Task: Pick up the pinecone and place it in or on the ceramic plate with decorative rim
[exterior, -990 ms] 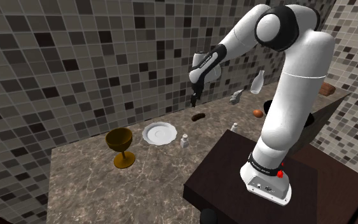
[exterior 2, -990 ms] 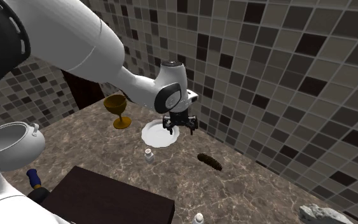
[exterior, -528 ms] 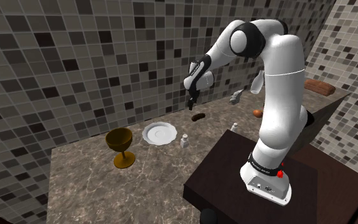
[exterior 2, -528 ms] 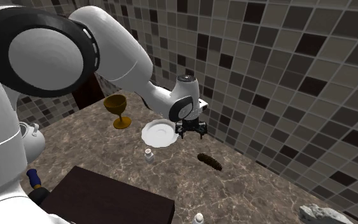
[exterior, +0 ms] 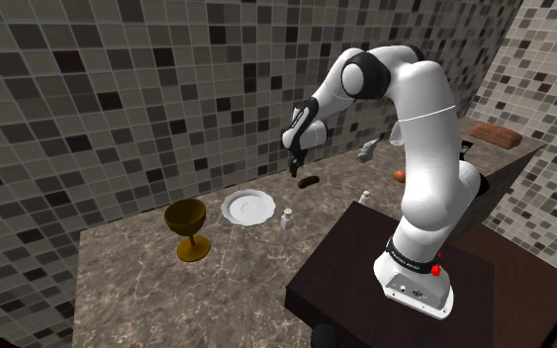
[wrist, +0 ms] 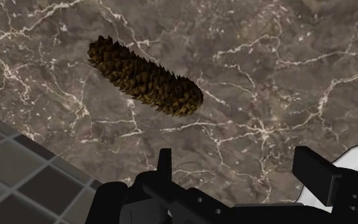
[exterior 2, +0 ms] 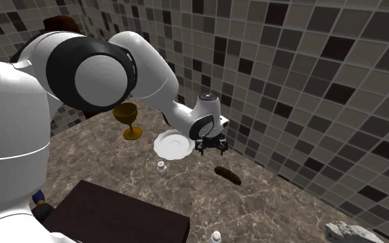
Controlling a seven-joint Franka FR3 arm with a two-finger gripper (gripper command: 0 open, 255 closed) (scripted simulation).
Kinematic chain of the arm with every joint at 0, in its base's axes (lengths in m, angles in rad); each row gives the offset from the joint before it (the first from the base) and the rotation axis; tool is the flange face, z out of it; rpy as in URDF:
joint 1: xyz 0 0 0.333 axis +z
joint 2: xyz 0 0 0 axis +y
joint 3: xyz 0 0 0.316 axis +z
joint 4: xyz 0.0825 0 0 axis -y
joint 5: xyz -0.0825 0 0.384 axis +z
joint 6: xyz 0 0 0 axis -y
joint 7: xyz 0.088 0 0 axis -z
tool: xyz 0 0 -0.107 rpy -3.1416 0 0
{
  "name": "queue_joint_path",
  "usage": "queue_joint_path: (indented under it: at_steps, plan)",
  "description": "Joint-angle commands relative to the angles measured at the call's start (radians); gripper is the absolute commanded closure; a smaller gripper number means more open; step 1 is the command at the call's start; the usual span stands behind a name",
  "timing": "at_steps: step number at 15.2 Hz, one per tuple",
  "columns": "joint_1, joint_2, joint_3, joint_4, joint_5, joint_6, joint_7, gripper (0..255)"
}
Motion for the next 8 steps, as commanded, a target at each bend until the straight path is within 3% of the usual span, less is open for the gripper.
queue_joint_path:
  at_steps: [1,8]
  plan:
    - [-0.01,0.03,0.008,0.012,0.007,0.019,-0.008,0]
    - [-0.012,0.038,0.009,0.015,0.008,0.023,-0.009,0]
